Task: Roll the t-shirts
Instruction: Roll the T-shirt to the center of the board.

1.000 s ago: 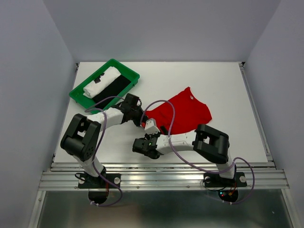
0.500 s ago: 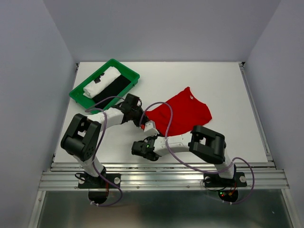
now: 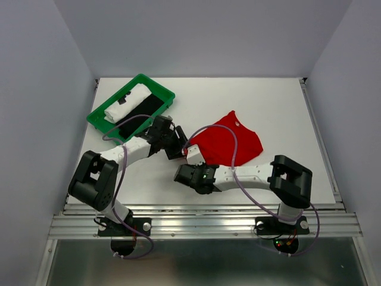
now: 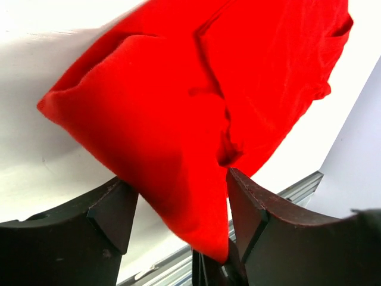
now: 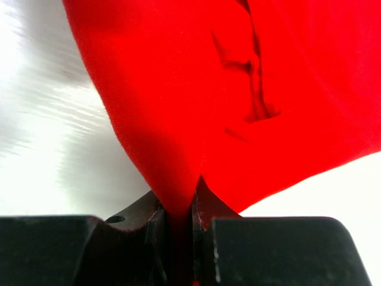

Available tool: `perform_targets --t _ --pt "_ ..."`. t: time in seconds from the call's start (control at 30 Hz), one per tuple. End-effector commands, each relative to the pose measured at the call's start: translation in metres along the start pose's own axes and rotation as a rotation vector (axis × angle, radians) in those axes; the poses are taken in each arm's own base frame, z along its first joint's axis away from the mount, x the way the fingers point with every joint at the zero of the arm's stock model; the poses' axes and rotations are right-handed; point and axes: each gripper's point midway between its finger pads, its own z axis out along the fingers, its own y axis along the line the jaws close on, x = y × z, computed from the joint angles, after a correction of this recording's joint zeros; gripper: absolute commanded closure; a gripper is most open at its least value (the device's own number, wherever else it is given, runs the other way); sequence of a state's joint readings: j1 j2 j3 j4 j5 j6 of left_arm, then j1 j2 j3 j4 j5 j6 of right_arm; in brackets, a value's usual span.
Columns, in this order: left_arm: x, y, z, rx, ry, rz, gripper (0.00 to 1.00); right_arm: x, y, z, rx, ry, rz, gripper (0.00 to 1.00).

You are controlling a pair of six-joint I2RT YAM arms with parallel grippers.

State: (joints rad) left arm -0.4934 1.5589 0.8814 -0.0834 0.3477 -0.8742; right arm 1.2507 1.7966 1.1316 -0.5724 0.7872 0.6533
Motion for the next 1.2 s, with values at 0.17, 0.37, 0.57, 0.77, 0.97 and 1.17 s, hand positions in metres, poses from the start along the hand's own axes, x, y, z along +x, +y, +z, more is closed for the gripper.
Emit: perform_targets --t 0.17,0.37,0.57,0.77,0.97,1.17 --pt "-0.023 -0.02 -0.041 -0.011 -0.112 0.132 0.28 -0.029 0.027 -0.012 -0.396 0.068 0.241 0.99" --pt "-0.034 -0.027 -0.063 -0.018 -0.164 0.172 0.28 -0.035 0.026 -0.011 -0.56 0.134 0.351 0.99" --pt "-0.036 -0.025 -0.069 -0.016 -0.185 0.177 0.3 -0.037 0.02 -0.015 -0.693 0.19 0.491 0.99" --pt "-0.029 -0.023 -0.061 0.009 -0.154 0.184 0.41 -0.025 0.012 -0.013 -0.804 0.259 0.628 0.99" --pt "-0.019 -0.03 -0.047 0.054 -0.105 0.208 0.81 -0.015 0.006 -0.006 -0.867 0.298 0.724 0.99" --pt "-0.021 -0.037 -0.024 0.055 -0.066 0.222 1.0 -0.01 0.001 0.001 -0.862 0.313 0.727 0.99"
